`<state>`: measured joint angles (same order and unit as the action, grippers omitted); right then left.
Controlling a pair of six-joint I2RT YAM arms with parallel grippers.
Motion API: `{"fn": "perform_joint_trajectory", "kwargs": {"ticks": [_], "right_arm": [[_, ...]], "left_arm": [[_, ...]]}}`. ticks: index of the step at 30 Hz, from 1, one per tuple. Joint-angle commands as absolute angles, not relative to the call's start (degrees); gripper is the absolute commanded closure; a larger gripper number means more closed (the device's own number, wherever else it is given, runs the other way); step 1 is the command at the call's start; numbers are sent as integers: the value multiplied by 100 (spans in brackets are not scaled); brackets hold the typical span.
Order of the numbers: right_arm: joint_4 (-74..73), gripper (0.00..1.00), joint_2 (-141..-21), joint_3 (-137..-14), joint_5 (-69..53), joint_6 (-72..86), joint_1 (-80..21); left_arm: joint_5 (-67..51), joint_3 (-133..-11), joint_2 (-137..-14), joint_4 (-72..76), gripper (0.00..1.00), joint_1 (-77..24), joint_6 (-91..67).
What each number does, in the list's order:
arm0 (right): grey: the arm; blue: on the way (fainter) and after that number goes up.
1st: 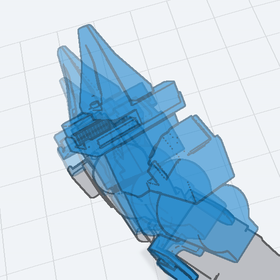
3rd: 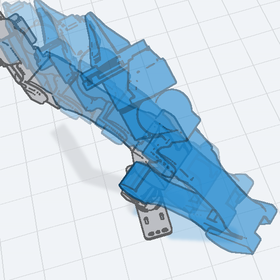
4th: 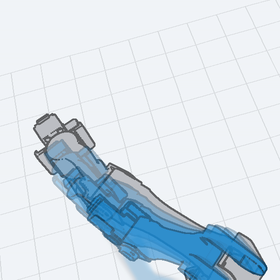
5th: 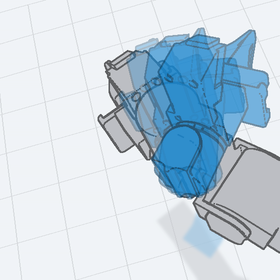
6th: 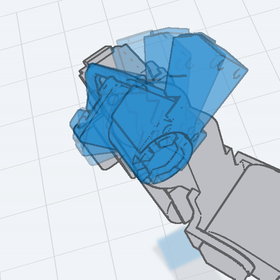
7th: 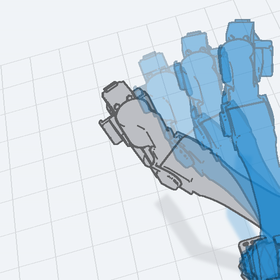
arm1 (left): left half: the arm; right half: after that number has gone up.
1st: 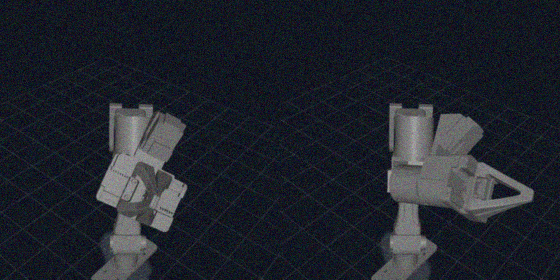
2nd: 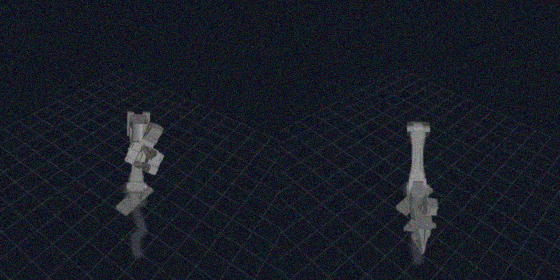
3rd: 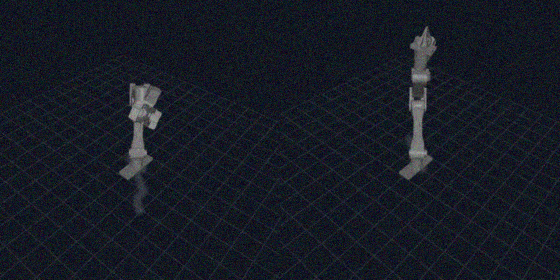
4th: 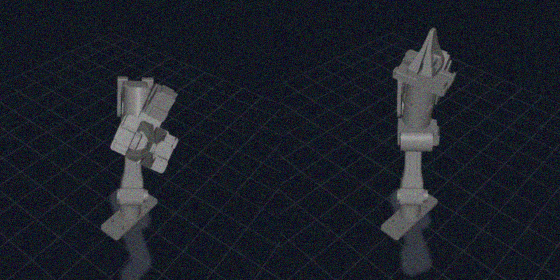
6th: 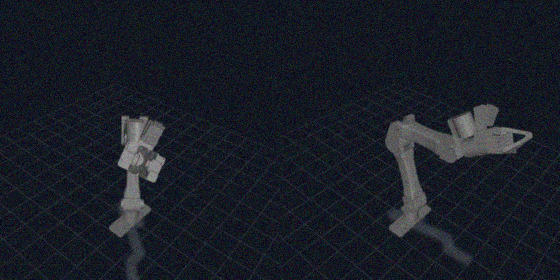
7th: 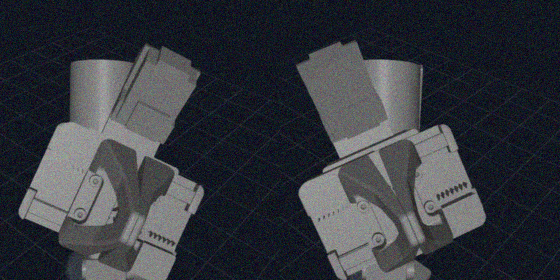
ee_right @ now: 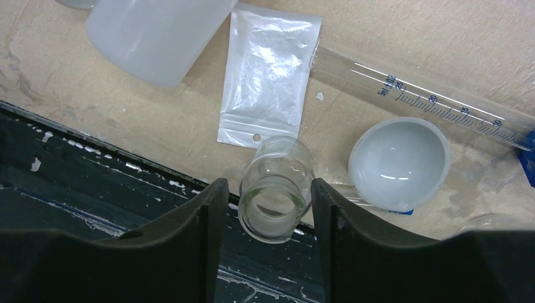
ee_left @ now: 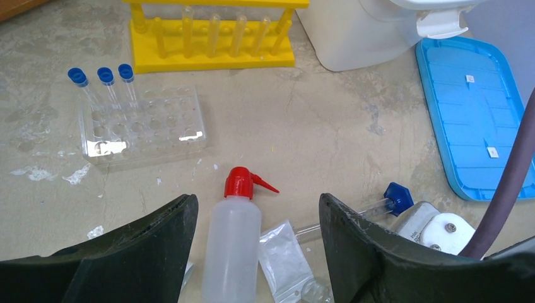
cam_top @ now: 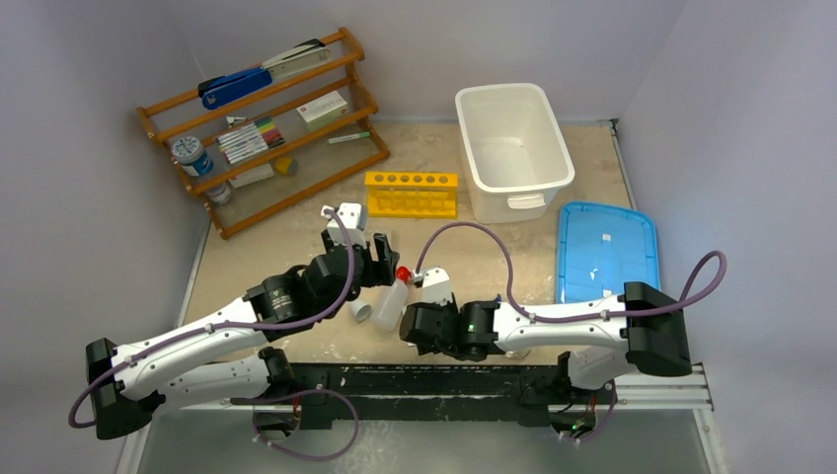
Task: Organize the chemistry lab equipment
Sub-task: Pick up the collection bottle at the center of the board.
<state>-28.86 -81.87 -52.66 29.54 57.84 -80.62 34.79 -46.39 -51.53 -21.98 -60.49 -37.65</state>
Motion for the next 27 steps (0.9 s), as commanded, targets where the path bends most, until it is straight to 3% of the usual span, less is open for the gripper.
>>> {"fn": "perform_joint_trajectory", "kwargs": {"ticks": [1,7,14,20,27], "right_arm": [[-3086,47,-7928,-5317,3253,6074,-8095],[-3227,45,-8018,-5287,3166,6132,-8095],[-3247,72,-8078,-5317,3120,6149,-8095],[-3387,88,-7807,-5410,3213,6181,-8090],[-3901,93,-6919,-5899,3667,5779,-7769]], "left_arm": [[3511,-4649,-5138,-2030,30,-6029,-3614],[3465,-4612,-5142,-1995,30,-6026,-3630],[3467,-4614,-5125,-2012,30,-6029,-3629],[3479,-4605,-5128,-2004,30,-6028,-3616],[3472,-4637,-5135,-1956,30,-6021,-3564]]}}
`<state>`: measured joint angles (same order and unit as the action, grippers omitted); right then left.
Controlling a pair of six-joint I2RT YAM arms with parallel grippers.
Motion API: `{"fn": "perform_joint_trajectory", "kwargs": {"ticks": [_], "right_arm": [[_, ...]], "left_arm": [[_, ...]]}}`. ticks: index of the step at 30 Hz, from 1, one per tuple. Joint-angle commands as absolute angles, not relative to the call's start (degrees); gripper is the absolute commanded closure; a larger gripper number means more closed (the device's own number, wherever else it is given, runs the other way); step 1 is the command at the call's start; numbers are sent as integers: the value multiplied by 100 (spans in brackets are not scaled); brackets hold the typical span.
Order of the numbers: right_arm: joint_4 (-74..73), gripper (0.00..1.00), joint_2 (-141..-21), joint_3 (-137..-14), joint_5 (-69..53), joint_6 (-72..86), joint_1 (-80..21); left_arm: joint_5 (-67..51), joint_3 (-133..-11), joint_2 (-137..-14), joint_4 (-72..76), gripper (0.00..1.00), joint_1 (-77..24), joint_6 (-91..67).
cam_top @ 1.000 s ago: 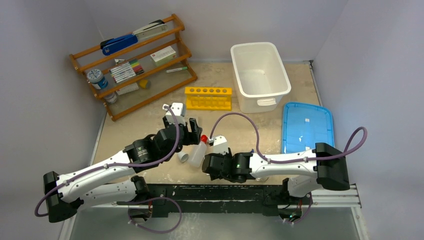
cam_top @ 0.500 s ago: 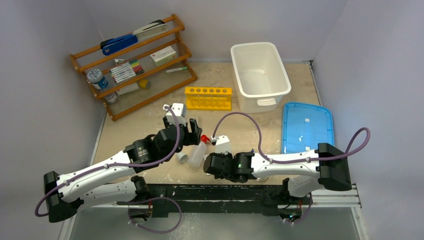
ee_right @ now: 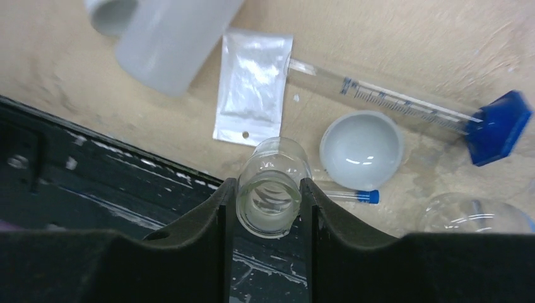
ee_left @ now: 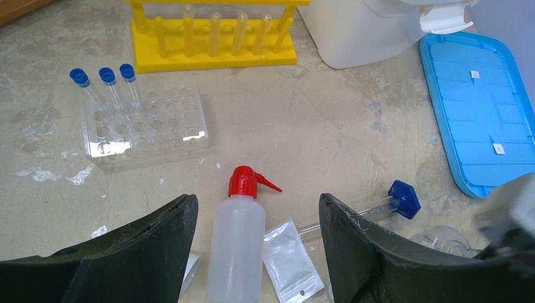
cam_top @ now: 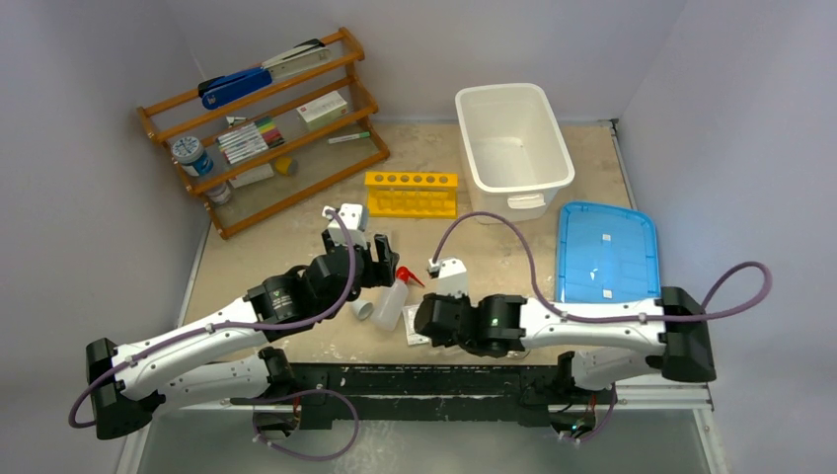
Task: Organize the chemistry lab equipment
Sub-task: Pick up the collection bottle at the center of the board.
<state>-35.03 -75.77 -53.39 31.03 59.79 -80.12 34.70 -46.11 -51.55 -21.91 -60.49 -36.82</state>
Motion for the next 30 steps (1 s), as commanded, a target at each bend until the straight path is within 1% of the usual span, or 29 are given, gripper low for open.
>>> {"fn": "perform_joint_trajectory", "kwargs": {"ticks": [1,4,7,11,14,16,18,21,26,30], "right_arm": [[-3963,93,-6778,-5977,3719,5617,-7628],[-4043,94,-6311,-6301,3825,4957,-7018],[-3905,95,-6103,-6736,3848,4038,-6225],[-3469,95,-6212,-7434,3658,2718,-5096],[-3326,95,-6545,-8006,3600,2133,-4509],[-3303,95,-6734,-8328,3683,1931,-4224],[-3272,96,-6875,-8559,3797,1799,-4025],[-3288,95,-6945,-8796,3980,1699,-3838],[-3420,96,-6736,-8914,4215,1624,-3630],[-3540,96,-6484,-8874,4302,1591,-3528]], "left_arm": [[3464,-4647,-5143,-1937,30,-6028,-3550],[3441,-4682,-5187,-1902,30,-6029,-3519],[3409,-4710,-5263,-1819,30,-6027,-3485],[3136,-4880,-5544,-1487,30,-6012,-3405],[2969,-5179,-5967,-1059,30,-6017,-3235],[3025,-5615,-6428,-922,30,-6013,-3079],[3338,-6162,-6992,-880,30,-5946,-3094],[3616,-7052,-8032,-824,29,-5593,-3295],[3560,-8456,-9474,-778,29,-5123,-3380],[3261,-9572,-10467,-847,30,-4853,-3468]]}}
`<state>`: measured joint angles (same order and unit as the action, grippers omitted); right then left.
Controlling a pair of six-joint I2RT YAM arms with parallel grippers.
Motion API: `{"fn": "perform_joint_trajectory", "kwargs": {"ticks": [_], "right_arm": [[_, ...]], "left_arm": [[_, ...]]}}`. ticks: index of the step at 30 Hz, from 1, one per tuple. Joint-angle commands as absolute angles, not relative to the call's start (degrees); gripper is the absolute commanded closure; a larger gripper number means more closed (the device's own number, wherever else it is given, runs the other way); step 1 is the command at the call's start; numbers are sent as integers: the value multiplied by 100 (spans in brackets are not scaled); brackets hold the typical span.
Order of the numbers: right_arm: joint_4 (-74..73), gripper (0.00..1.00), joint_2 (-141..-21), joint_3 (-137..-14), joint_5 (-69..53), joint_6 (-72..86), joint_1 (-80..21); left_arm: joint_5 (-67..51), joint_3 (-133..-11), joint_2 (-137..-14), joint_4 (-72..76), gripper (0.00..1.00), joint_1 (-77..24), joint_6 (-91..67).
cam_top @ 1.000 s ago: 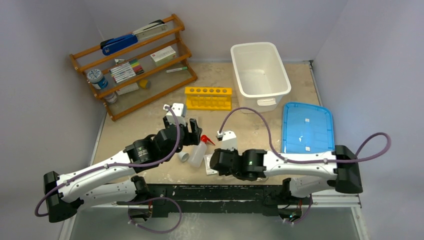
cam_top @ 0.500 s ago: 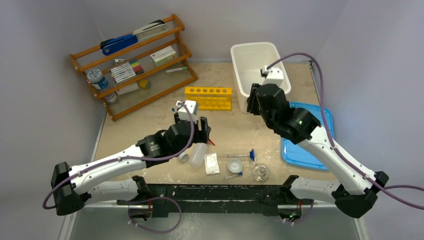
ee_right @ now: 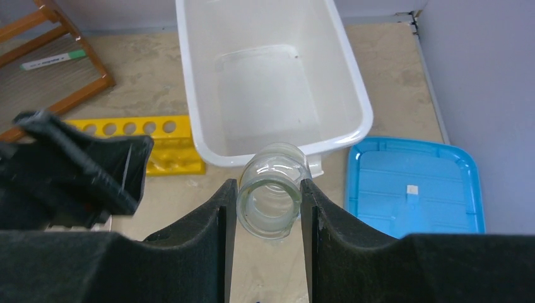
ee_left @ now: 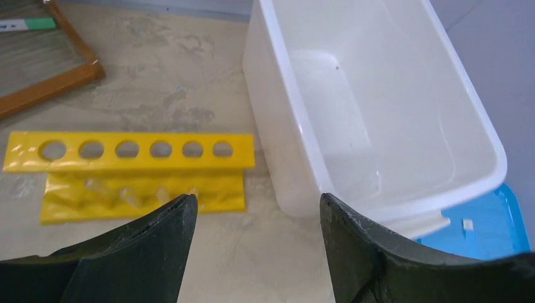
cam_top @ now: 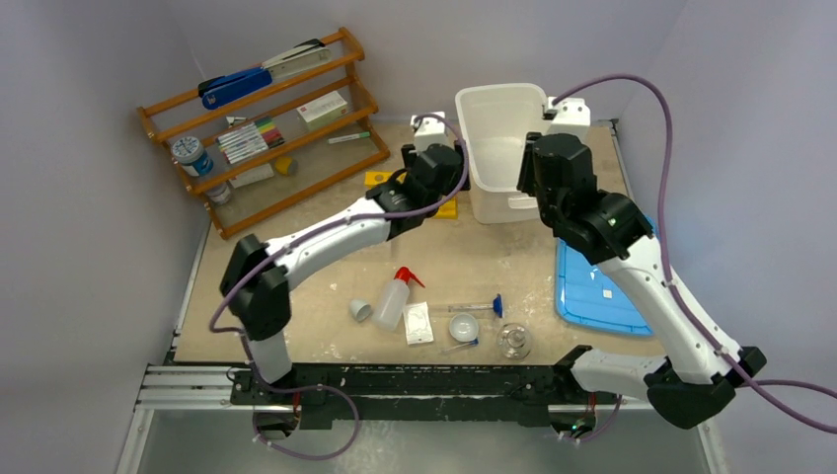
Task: Organize the chemistry lab equipment
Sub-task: Pick up the collection bottle at the center of the board, then move the storage box to the center of the board.
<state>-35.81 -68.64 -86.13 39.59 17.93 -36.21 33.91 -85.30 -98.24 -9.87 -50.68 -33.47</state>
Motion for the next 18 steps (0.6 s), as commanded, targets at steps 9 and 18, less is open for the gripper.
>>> {"fn": "perform_joint_trajectory", "kwargs": {"ticks": [9,18], "right_arm": [[-3761,96,-5978,-8651,4493,1628,-3474],[-3817,96,-5740,-8474,4482,1634,-3470]], "left_arm": [[2416,-11146,-11988,-972,33,-4632,-3619],[2023,-11362,-12446,-1069,52,-4620,-3788]]}}
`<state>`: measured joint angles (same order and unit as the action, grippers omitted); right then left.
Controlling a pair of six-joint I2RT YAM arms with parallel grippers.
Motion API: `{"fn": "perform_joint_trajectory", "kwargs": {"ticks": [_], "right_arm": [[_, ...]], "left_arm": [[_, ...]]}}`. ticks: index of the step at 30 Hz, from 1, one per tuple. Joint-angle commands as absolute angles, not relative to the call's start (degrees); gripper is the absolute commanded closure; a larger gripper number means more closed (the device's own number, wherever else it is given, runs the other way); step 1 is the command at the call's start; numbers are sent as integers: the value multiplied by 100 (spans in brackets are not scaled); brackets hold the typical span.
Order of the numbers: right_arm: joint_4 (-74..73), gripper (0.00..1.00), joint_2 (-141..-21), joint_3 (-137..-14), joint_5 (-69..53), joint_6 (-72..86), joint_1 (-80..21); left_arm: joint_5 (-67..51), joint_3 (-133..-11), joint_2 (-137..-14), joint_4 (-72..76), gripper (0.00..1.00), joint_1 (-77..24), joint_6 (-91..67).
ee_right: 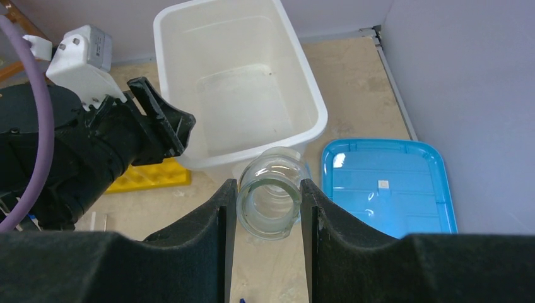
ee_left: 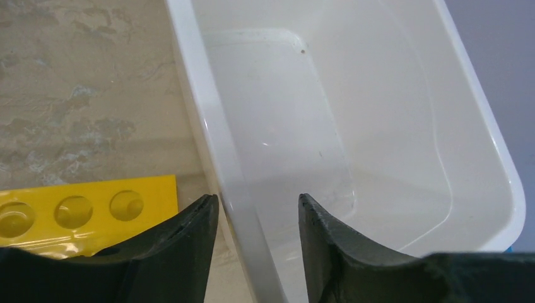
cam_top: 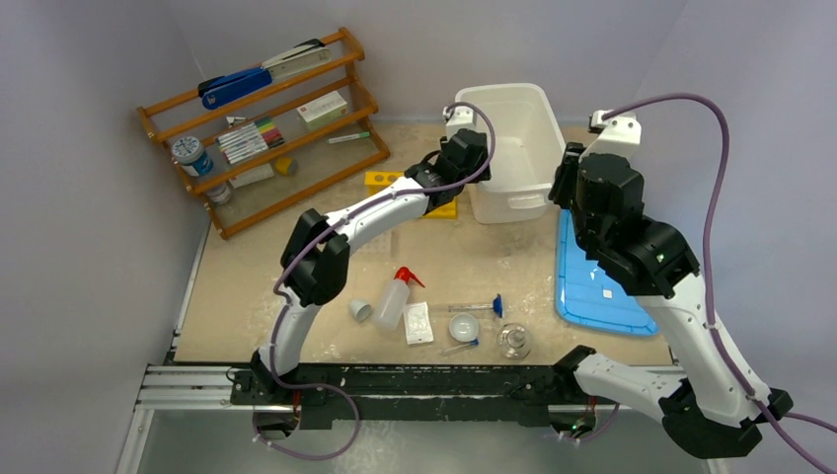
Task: Organize the chemistry lab equipment
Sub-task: Move the storage box to the center of the board.
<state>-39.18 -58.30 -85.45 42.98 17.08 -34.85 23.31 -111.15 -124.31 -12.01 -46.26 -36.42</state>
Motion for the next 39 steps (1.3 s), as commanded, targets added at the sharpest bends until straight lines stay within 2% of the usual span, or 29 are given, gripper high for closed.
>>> {"fn": "perform_joint_trajectory", "kwargs": {"ticks": [1,8,14,30,35,39], "right_arm": [[-3811,96,-5733,-8444,4470,1635,-3470],[-3710,96,-5774,-8285,4452,1635,-3462],[-3626,97,-5807,-8299,4417,1605,-3461],[-3258,98,-6138,-8172,4070,1534,-3423],[-2832,98,-6374,-7944,3633,1417,-3211],[-2372,99,-6612,-7638,2956,1351,-2825]], "left_arm": [[1965,-11331,-12452,-1058,56,-4623,-3802],[1547,-10872,-12163,-923,80,-4623,-3895],[1228,-10185,-11677,-809,84,-4632,-3926],[1246,-8811,-10725,-392,85,-4862,-4654],[1370,-8460,-10640,-100,77,-5044,-4879],[1370,-8341,-10640,-13,59,-5111,-4911]]}}
